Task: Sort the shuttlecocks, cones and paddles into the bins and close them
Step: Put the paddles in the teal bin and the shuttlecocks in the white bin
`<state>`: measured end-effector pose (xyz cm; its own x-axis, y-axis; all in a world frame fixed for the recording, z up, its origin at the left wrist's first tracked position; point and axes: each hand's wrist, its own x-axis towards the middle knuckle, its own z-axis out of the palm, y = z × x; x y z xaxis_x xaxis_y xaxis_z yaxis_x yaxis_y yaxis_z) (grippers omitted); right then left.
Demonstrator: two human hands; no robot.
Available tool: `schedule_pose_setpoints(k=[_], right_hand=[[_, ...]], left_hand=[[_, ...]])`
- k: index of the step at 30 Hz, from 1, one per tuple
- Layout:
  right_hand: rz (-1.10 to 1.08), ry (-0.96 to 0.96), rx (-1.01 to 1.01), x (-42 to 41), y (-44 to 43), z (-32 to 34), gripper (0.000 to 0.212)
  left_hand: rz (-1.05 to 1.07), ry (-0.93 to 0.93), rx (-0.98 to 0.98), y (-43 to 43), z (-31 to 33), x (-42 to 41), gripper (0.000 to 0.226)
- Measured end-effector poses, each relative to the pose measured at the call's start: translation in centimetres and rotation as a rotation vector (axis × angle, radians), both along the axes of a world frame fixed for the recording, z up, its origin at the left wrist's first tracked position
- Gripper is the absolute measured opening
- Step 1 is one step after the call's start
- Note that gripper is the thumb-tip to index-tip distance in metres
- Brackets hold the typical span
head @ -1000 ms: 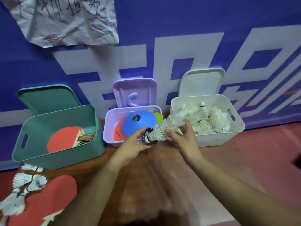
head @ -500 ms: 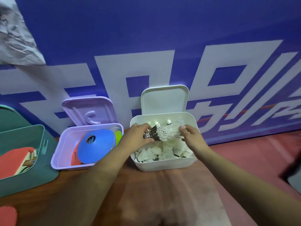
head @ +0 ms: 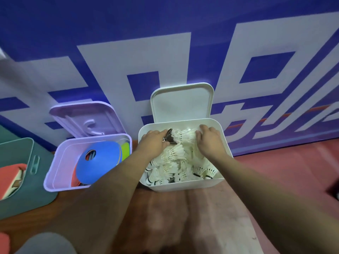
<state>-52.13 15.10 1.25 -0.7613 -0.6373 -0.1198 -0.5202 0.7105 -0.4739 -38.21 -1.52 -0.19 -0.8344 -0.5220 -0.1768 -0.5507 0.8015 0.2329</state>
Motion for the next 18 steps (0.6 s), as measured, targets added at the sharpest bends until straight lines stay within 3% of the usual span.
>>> schedule_pose_setpoints(k=[3,7,13,18], right_hand=[[0.023,0.109,-0.041,0.7,0.2,2.4,0.05],[0.146,0.216,-0.128,3.9,0.8,6.8,0.055],[0.261,0.083,-0.26,12.0,-0.6,10.5,0.048],[0.428,0.06,-0.299,20.5,-3.0,10.3,0.045]], left_hand=[[0.036,0.115,0.093,-0.1,1.7,1.5,0.065],[0.036,0.301,0.139,-0.1,6.3,5.1,0.052],[0.159,0.499,0.087,0.0,12.0,14.8,0.039],[0.38,0.533,0.105,0.5,11.7,26.4,0.036]])
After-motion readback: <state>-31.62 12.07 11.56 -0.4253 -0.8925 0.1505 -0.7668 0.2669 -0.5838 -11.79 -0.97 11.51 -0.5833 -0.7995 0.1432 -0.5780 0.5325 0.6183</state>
